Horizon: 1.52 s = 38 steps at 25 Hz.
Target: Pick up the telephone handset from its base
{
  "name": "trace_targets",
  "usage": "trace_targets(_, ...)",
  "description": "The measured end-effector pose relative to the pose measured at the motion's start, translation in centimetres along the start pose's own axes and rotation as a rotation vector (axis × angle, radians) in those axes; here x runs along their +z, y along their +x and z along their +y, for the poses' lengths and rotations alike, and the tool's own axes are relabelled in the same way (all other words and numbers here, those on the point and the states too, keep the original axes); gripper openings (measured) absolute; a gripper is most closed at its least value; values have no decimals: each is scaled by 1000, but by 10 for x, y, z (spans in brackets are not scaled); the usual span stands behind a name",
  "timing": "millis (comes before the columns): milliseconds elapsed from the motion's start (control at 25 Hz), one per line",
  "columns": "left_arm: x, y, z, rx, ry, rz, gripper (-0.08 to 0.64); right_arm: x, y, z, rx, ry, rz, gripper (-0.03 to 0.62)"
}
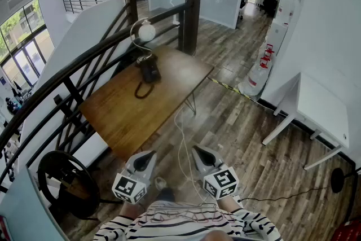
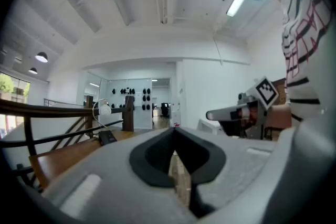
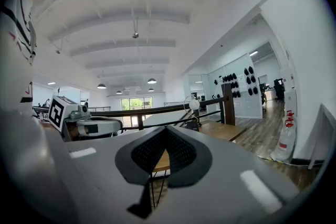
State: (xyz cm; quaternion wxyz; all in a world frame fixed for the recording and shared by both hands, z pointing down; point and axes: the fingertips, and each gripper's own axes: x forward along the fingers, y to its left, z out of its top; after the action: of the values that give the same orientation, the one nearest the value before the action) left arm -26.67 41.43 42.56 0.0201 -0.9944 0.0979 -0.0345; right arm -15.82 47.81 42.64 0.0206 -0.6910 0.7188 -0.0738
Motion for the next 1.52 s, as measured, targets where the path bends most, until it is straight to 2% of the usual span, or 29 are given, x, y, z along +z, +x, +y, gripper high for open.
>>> trace_targets(320,-1,7,-4,8,-4,-4,3,-2,1,-4,14,8,2,0)
trace_targets(520,-3,14,8,8,-18,-28,3,-2,19,-7,43,26,-36,3)
trace_targets(560,-3,16,14,8,-22,-34,5,-2,26,-7,45,20,-39,12)
trace_targets(600,-4,18,20,10,-26,-37,5,-1,34,-7,46,7,-38,50)
trace_targets(640,-5,21,27,12,-30,-39,5,-1,43,-8,47,-6,-35,79)
trace_targets(760,-7,31,54,23,-45,-43,6,4,72,-15,44,-28,-21,87)
trace_targets(840,-8,40,75,38,-51,-47,139,6,93,-22,42,-40,-16,124)
trace_targets(880,-9,44,86,46,-53,-50,155,7,104,-25,41,-45,-15,136)
trace_targets(1080,-13,64,142,59,-72,-57,158,14,162,-40,30,-46,-9,202)
trace_targets(1520,-11,105,253,26,-92,-52,201,37,277,-68,-17,-47,-16,244)
